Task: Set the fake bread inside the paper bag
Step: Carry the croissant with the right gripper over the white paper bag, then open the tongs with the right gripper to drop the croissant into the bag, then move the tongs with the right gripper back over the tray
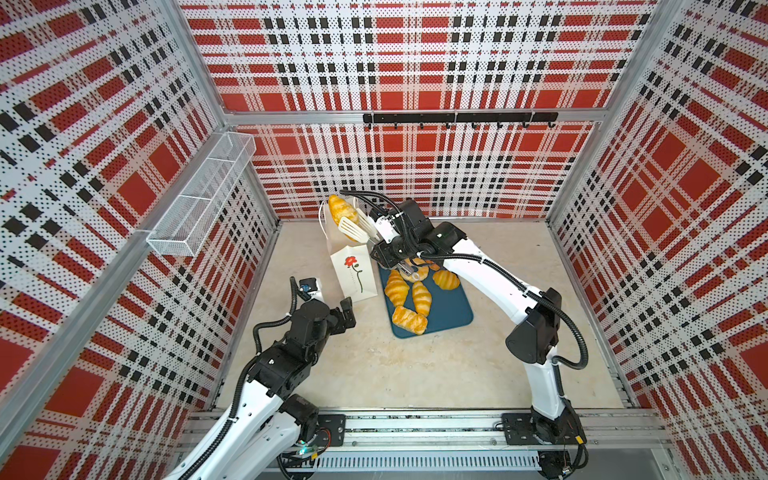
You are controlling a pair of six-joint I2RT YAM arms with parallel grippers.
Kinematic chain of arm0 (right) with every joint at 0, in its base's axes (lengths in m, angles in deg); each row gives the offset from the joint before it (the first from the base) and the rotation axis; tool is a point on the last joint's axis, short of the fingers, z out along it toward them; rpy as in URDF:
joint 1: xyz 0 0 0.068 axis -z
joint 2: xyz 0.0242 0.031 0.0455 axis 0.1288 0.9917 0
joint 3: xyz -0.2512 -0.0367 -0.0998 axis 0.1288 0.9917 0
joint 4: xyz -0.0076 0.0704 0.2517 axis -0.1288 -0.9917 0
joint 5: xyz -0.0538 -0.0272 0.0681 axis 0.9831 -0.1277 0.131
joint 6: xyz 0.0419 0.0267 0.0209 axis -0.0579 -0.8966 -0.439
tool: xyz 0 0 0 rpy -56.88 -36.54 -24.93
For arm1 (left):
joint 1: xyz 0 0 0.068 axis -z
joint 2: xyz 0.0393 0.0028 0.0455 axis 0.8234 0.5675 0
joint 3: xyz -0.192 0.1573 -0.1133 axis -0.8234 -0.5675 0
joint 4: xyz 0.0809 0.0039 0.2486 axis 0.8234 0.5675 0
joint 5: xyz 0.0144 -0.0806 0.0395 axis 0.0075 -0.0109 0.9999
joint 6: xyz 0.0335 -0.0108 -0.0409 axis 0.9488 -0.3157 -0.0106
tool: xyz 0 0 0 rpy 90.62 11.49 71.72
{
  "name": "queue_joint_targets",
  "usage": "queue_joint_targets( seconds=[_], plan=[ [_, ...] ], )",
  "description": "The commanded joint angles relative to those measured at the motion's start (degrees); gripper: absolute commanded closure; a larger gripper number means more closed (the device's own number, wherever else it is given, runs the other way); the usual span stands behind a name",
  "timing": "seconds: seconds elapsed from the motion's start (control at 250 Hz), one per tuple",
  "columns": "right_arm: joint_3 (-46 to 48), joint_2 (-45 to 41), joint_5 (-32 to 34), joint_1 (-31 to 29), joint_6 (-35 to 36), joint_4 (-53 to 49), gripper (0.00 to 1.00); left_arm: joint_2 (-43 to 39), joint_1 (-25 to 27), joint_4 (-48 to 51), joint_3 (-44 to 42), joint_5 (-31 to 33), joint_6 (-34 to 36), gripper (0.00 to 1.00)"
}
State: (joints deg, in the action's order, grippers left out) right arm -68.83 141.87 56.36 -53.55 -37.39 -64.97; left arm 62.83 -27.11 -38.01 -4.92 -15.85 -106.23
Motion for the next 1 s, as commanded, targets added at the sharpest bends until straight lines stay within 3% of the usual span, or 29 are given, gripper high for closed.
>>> queue_joint_targets(
  seconds=[0.0, 0.288, 0.676, 0.996],
  plan=[
    [-2.9, 1.0, 0.9, -0.2, 1.0, 2.6, 0.54, 0.0, -0.5, 1.0, 0.2, -0.1, -0.8, 0.01],
    [-2.9, 0.5, 2.2, -0.1, 1.6, 1.6, 0.42, -0.8, -0.5, 1.8, 1.0, -0.5, -1.0, 0.01],
    [-1.0, -3.4, 1.9, -0.5, 2.9, 0.7, 0.39, -1.3, 0.0, 3.3, 1.6, -0.7, -1.8, 0.01],
    [12.2, -13.5, 4.8, -0.5, 5.6, 1.8, 0.40, -2.5, 4.4, 4.5, 0.3, 3.7, -3.6, 0.01]
  ],
)
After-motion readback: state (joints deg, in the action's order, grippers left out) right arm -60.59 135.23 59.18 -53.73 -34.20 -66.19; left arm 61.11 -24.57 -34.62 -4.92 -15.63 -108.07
